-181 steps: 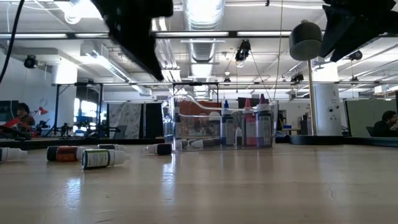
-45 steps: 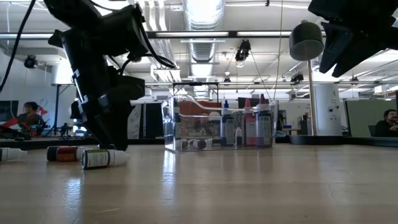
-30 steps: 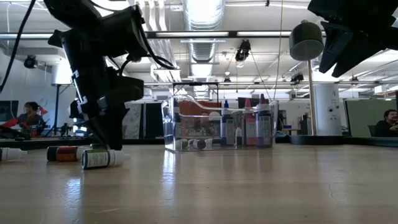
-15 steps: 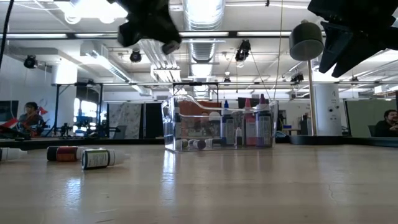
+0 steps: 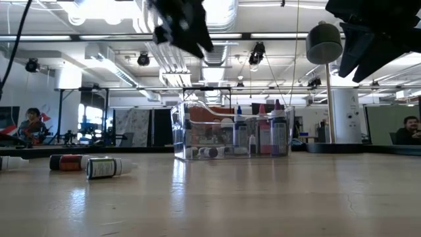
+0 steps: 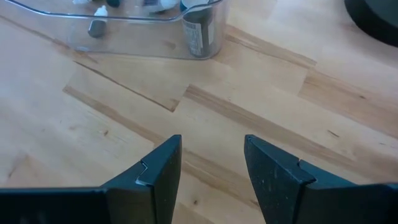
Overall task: Pick & Place food coloring
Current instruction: Put the small dark green food coloring bottle into the transparent bin
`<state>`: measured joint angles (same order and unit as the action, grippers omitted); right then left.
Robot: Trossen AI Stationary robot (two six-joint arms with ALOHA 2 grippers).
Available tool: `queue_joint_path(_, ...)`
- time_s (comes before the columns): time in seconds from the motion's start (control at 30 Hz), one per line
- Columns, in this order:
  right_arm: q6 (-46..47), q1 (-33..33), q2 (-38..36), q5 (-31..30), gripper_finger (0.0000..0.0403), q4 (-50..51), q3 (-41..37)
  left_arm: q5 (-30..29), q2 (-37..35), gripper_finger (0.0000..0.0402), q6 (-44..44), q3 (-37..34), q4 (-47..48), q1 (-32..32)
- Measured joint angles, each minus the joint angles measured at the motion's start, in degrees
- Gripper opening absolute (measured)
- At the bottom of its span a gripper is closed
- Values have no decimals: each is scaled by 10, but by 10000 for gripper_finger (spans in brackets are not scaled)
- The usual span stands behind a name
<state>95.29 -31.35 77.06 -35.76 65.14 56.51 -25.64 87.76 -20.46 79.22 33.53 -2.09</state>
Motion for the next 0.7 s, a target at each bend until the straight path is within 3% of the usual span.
queue_joint_path(0.13, -9, 0, 0, 3, 169, 0, 0, 91, -48, 182, 64, 4, 102, -83)
queue_joint_path(0.23, -32, 0, 0, 2, 169, -2, -1, 120, -57, 182, 33, -29, 199, -145)
queue_joint_path(0.3, -44, 0, 0, 2, 169, -2, -1, 144, -57, 182, -40, -66, 246, -179)
queue_joint_path(0.43, -53, 0, 0, -1, 169, -4, -2, 174, -58, 182, -246, -154, 247, -234)
queue_joint_path(0.57, -53, 1, 0, -5, 169, -5, -2, 196, -55, 183, -468, -226, 246, -250)
queue_joint_path(0.7, -55, 1, 0, -16, 169, -6, -2, 223, -55, 183, -566, -256, 240, -252)
